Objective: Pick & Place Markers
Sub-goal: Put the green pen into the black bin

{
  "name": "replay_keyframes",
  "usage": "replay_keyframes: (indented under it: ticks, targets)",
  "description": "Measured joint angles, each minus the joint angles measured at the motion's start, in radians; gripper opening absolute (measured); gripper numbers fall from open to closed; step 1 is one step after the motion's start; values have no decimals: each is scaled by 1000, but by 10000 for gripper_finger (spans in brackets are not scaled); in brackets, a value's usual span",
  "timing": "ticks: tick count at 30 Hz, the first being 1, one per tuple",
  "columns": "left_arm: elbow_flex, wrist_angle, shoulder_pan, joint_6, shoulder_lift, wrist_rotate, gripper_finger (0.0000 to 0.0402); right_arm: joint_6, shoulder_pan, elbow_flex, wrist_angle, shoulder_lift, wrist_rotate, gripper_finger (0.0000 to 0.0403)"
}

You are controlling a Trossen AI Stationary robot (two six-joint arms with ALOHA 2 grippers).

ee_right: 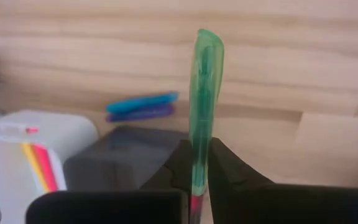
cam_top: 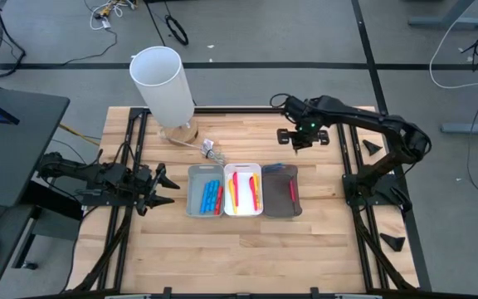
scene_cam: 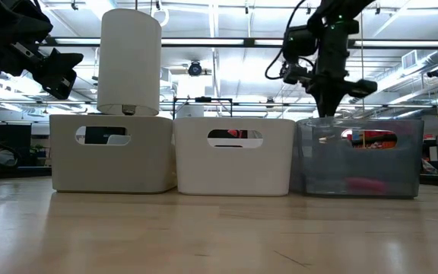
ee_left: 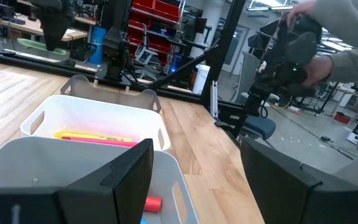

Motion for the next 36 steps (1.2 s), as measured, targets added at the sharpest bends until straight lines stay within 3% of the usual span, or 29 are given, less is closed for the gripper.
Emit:
replay_keyframes:
  ticks: [24,36]
  targets:
    - [0,0,0,0,0,0,248,467,494,1,16,0,6,18]
    - [0,0,0,0,0,0,248,576,571,1,51,0,38,18]
